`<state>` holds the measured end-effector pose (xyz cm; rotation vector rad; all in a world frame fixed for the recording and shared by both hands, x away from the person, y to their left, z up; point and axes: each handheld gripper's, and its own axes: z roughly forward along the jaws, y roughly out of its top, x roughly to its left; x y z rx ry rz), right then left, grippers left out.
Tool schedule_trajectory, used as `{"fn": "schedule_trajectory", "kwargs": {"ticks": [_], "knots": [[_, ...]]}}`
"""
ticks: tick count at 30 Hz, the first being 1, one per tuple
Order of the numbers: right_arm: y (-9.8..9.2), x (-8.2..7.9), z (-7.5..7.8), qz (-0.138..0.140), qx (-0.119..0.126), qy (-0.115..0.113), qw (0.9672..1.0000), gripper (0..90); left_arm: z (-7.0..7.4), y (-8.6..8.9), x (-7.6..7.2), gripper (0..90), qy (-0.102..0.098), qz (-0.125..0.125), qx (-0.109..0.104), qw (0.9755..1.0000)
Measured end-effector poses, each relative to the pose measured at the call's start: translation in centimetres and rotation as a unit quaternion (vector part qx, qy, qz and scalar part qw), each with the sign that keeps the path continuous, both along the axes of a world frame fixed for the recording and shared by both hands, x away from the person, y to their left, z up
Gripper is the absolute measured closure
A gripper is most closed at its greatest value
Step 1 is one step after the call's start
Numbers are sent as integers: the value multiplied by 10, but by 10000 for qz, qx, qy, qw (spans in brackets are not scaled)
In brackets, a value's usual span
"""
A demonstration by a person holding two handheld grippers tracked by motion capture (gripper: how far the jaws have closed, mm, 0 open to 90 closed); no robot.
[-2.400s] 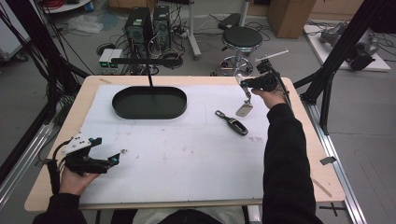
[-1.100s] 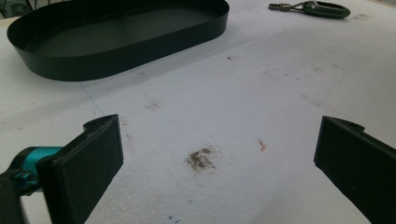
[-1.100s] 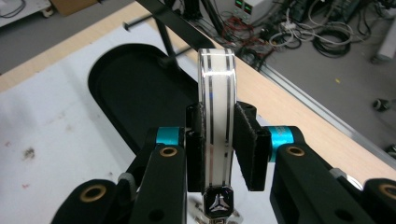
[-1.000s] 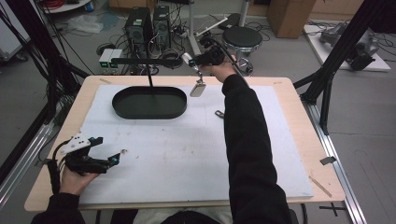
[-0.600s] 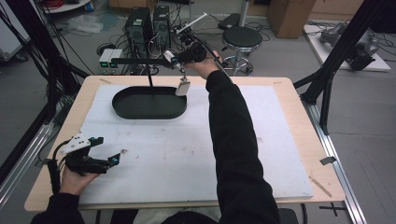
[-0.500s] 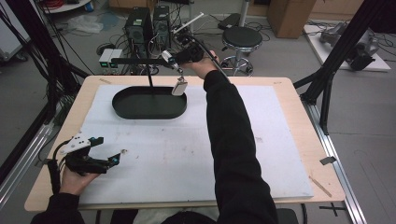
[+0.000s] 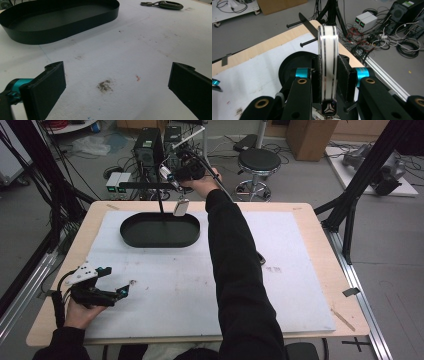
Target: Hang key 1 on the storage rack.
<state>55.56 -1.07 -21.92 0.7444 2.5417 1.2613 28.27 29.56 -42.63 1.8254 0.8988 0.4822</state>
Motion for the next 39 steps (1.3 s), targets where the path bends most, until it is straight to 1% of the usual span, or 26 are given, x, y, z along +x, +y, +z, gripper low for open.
{"fn": "schedule_trajectory", "kwargs": {"ticks": [5,6,8,9,10,13,14,16,17,18,19,20,21,22,23,24,29,30,31,32,33,35,36,37,38,39], "knots": [[2,2,1,-21,73,-40,10000,752,0,0,1,17,20,3,5,10000],[2,4,1,-80,100,-116,9999,752,-1,0,0,17,28,0,2,10000],[2,4,1,-119,106,-114,9998,752,0,-1,0,17,29,-3,22,10000],[2,5,0,-203,61,-148,9997,752,0,-1,0,17,31,-9,21,10000],[3,5,-1,-245,-48,-224,9994,752,-1,-1,0,17,37,-11,21,10000],[3,5,-1,-293,-39,-262,9992,752,-1,-1,0,17,36,-17,18,10000],[2,5,1,-378,9,-304,9988,752,-1,-1,0,17,30,-23,28,10000],[0,6,2,-460,98,-376,9982,752,-1,-1,0,17,32,-22,31,10000],[0,6,2,-460,98,-376,9982,752,-1,-1,0,17,32,-22,31,10000],[-2,7,3,-574,140,-402,9974,752,-1,-1,1,17,32,-22,30,10000],[-2,7,3,-574,140,-402,9974,752,-1,-1,1,17,32,-22,30,10000],[-3,10,3,-594,227,-436,9970,752,-1,-1,1,17,44,-35,32,10000],[-3,10,3,-594,227,-436,9970,752,-1,-1,1,17,44,-35,32,10000],[-4,12,3,-594,334,-419,9968,752,-1,-1,1,17,43,-43,38,10000],[-4,12,3,-594,334,-419,9968,752,-1,-1,1,17,51,-46,44,10000],[-3,13,2,-589,397,-390,9967,752,-2,-2,1,17,66,-50,43,10000],[0,15,0,-644,383,-458,9961,752,-2,-2,2,17,76,-60,61,9999],[2,16,-1,-713,370,-536,9953,751,-2,-2,2,17,71,-74,69,9999],[2,16,-1,-713,370,-536,9953,751,-2,-2,2,17,71,-74,69,9999],[4,17,-4,-847,315,-581,9942,750,-2,-3,2,17,81,-77,63,9999],[4,17,-4,-847,315,-581,9942,750,-2,-3,2,17,81,-77,63,9999],[6,19,-9,-931,291,-574,9936,743,-2,-3,2,17,87,-86,80,9999],[6,20,-14,-1035,327,-428,9932,698,-2,-3,1,17,84,-87,80,9999],[6,20,-14,-1035,327,-428,9932,698,-2,-3,1,17,84,-87,80,9999],[5,21,-18,-1084,394,-386,9926,589,-2,-3,1,17,76,-106,98,9999],[5,21,-18,-1084,394,-386,9926,589,-2,-3,1,17,76,-106,98,9999]]}}
